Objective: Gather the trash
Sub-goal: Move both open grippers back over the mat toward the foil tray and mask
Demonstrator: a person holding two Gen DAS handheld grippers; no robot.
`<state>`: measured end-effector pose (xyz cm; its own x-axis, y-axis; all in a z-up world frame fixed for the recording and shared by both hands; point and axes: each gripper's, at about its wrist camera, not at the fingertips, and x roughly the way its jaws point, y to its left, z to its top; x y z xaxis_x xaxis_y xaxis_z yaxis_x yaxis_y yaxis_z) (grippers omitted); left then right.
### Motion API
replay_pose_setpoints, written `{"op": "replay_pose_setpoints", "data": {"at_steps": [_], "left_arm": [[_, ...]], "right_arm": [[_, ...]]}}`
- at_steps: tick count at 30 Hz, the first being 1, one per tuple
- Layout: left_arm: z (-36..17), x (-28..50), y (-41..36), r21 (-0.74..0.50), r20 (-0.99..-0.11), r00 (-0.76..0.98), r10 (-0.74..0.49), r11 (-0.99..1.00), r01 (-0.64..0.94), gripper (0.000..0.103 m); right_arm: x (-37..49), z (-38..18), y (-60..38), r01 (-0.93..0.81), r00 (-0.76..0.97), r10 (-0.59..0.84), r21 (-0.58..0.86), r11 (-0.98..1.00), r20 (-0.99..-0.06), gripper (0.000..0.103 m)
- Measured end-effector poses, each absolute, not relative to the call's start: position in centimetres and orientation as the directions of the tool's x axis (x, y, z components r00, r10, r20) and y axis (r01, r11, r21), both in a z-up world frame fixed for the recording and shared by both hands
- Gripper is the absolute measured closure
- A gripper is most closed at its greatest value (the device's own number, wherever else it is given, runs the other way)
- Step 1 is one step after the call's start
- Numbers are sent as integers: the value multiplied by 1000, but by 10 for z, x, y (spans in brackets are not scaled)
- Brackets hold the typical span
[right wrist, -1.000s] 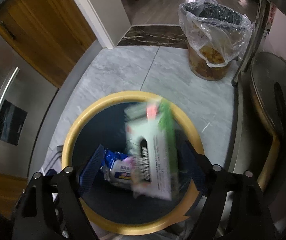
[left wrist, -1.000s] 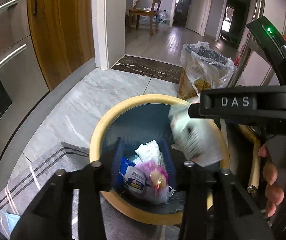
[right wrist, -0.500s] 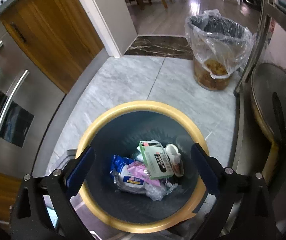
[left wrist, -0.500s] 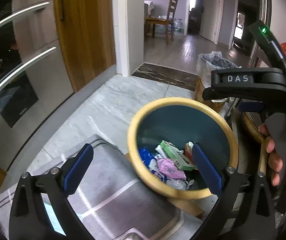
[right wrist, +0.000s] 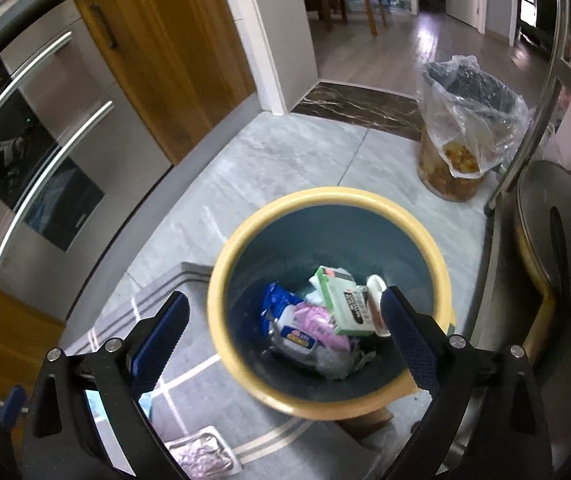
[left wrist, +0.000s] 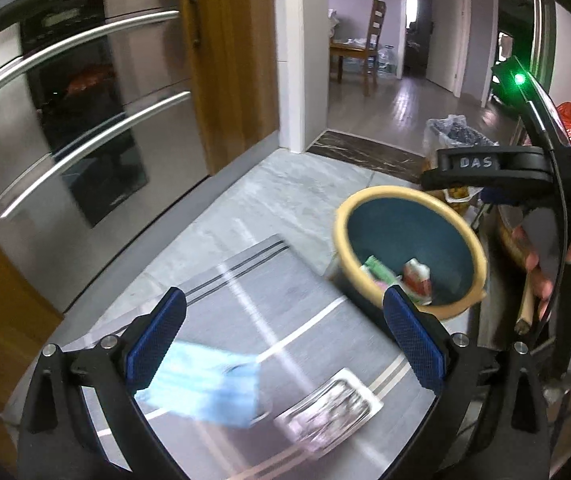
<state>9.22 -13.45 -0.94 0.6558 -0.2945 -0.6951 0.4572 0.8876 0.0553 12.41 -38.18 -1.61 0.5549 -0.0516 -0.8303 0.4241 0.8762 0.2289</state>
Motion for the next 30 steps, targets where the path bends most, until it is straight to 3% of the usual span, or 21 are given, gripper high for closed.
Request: {"op": "replay_pose_setpoints", "data": {"at_steps": [21,30], "left_arm": [[-19,76,24,57,-701,710,-62,988,142,6],[-26,80,41,18,-727,685,-54,995,98,6]], "right_arm": [[89,-23,-265,237,491,18,153,959,-871,7],[74,-76,-223,227,330,125,207,952,-936,7]]}}
